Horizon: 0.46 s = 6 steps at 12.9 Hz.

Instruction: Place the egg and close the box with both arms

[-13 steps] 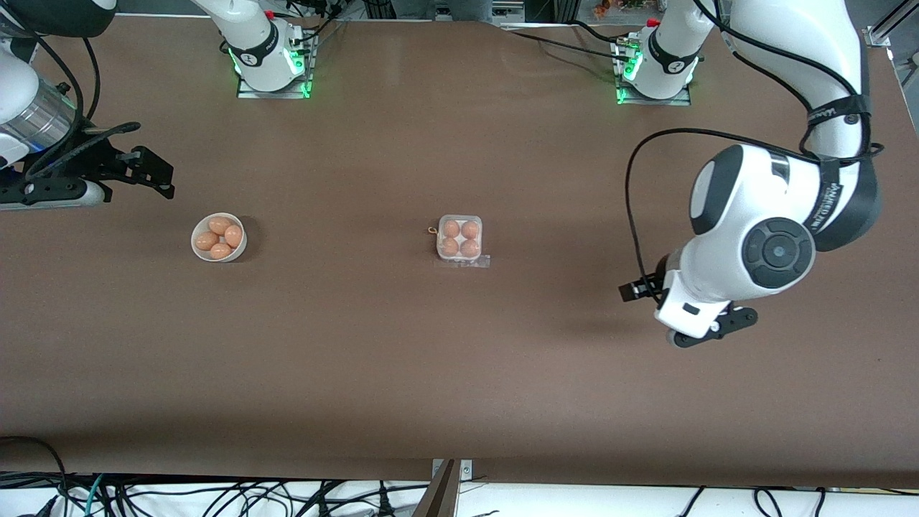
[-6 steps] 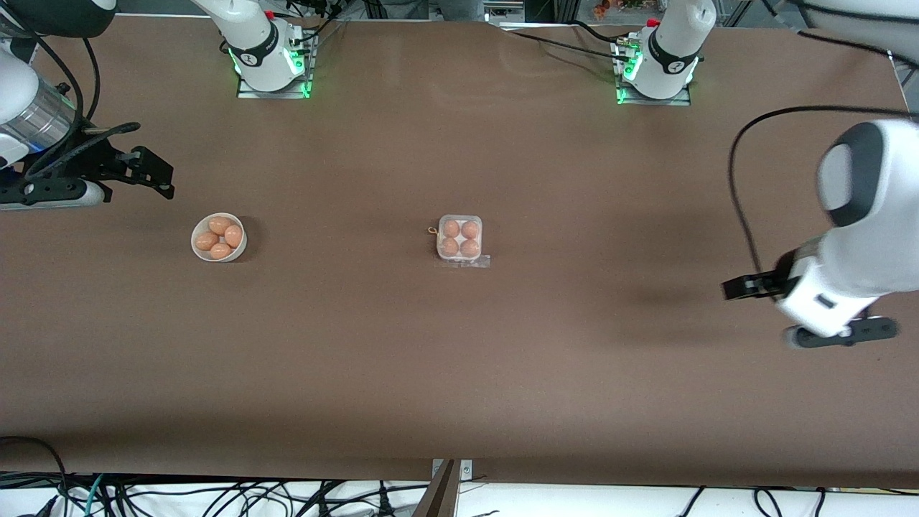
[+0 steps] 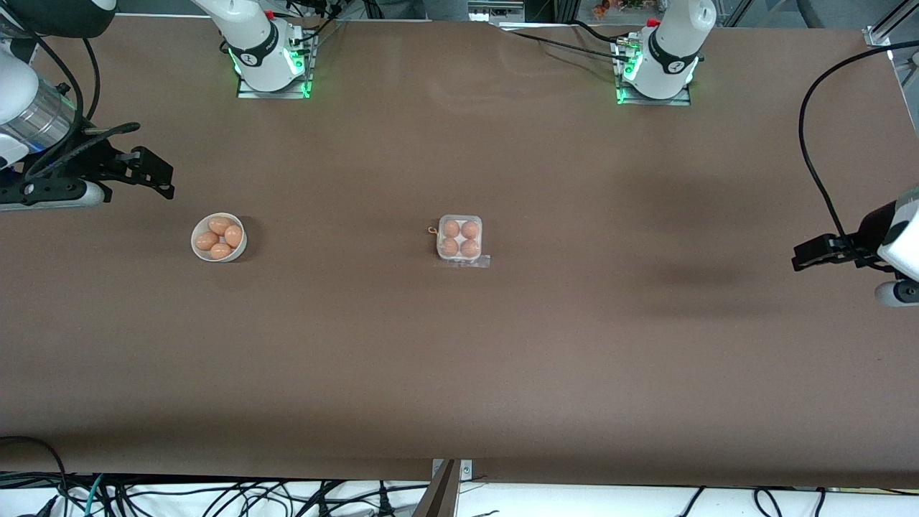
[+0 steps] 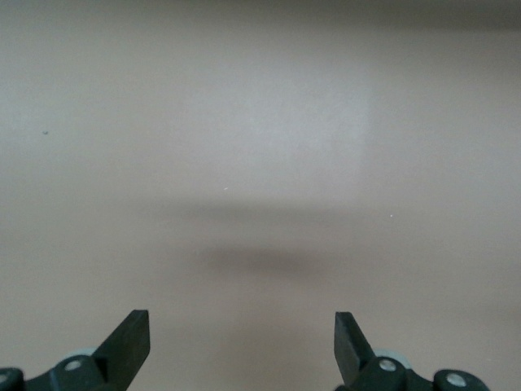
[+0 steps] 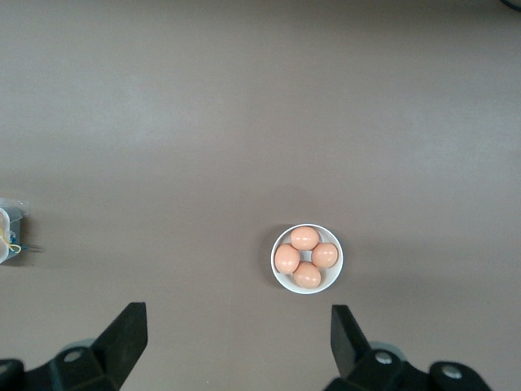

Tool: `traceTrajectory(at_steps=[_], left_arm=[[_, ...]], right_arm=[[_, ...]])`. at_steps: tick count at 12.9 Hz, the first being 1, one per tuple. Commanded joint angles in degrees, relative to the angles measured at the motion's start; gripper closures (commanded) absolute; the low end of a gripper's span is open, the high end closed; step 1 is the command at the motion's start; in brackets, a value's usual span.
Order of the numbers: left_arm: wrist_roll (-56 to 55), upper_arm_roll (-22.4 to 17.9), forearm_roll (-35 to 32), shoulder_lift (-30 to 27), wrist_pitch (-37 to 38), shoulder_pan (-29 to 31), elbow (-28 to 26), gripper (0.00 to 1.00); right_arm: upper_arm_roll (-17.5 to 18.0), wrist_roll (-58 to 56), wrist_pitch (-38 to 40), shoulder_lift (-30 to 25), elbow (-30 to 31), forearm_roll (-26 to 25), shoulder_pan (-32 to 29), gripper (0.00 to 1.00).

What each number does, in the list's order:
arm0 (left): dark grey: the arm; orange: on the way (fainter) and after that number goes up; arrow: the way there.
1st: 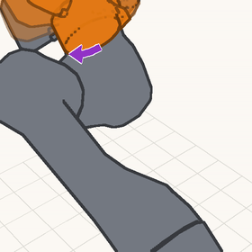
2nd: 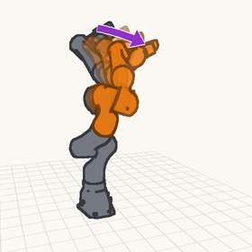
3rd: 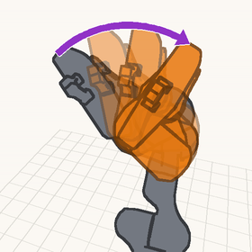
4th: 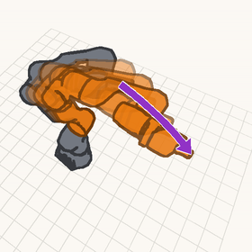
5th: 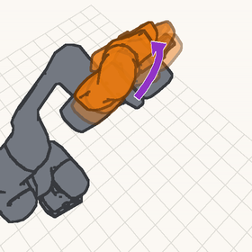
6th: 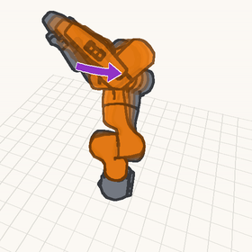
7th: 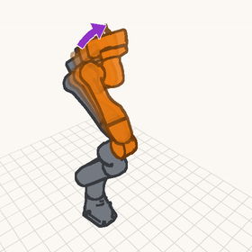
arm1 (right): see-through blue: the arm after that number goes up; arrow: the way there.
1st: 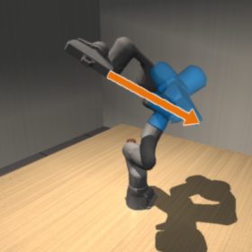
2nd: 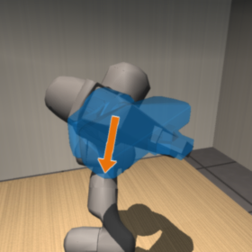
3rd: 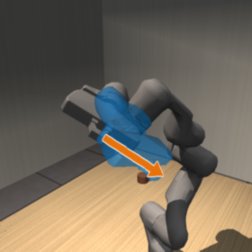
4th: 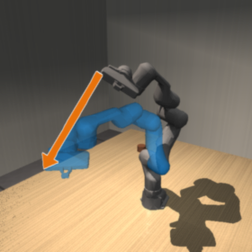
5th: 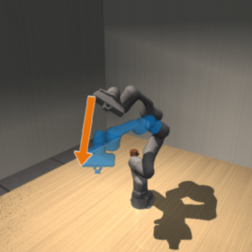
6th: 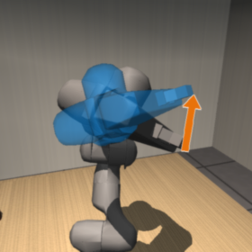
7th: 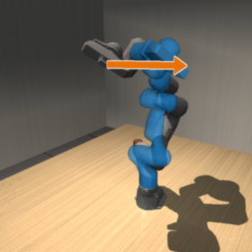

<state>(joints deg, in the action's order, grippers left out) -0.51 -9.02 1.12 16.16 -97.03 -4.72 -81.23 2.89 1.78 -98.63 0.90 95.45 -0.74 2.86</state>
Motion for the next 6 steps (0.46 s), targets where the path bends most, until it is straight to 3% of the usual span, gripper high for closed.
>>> traceTrajectory(at_steps=[1,6], left_arm=[[0.69,1.63,-1.21,-8.15,-4.31,0.76,-10.78,0.00],[0.34,4.45,-2.09,-12.21,-4.14,0.77,-16.50,0.00]], right_arm=[[0.36,-0.55,-0.43,-0.55,0.53,-0.05,-0.66,0.00],[0.36,-0.55,-0.34,-0.64,0.62,-0.05,-0.66,0.00]])
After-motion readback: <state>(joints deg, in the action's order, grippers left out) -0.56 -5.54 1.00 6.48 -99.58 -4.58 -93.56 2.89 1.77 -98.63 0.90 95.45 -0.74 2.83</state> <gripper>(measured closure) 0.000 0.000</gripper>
